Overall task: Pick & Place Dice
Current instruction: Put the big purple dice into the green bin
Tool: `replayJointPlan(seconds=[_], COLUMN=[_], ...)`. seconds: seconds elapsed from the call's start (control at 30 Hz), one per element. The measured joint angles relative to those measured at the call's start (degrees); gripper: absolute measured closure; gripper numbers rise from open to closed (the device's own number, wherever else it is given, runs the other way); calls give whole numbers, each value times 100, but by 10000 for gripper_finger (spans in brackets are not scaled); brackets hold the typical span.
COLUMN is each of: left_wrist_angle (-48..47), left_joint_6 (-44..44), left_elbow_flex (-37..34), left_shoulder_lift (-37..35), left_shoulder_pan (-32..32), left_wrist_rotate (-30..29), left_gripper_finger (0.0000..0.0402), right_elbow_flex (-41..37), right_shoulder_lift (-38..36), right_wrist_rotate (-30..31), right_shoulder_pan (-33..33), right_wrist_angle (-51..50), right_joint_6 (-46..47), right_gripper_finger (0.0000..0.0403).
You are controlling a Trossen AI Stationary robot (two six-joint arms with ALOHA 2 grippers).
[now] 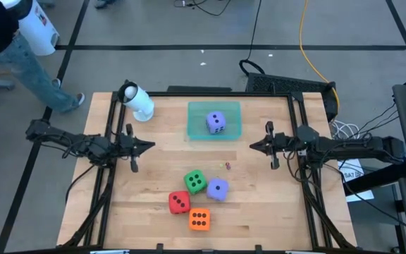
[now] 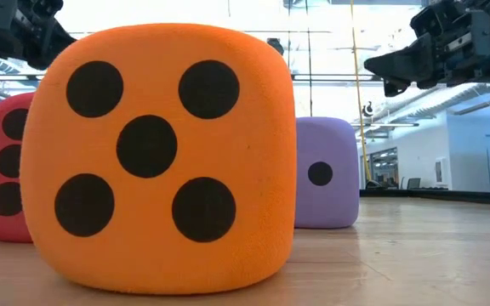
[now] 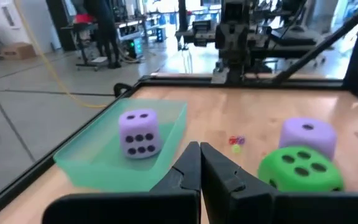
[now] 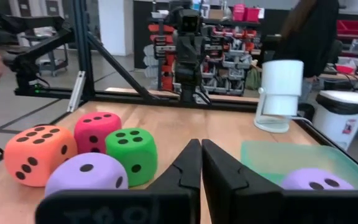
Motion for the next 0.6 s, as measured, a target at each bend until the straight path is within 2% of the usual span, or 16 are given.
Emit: replayJointPlan(seconds=[0.33,0.47,0.6], left_wrist_angle=[755,729,594], left_joint_6=[386,371,195], left_elbow_flex=[0,0,1], left_shoulder_lift=[426,426,426], left_shoulder_pan=[178,274,371], left_wrist_rotate=[854,838,415], left_gripper_finger=[401,401,400], right_elbow_flex=[4,4,4], right_shoulder_lift=[1,4,4], right_wrist_rotate=[4,7,11], right_shoulder_pan=[250,252,252], right_wrist_angle=[223,217,217], right_joint_6=[-253,-259,-219], right_gripper_finger=[397,397,397])
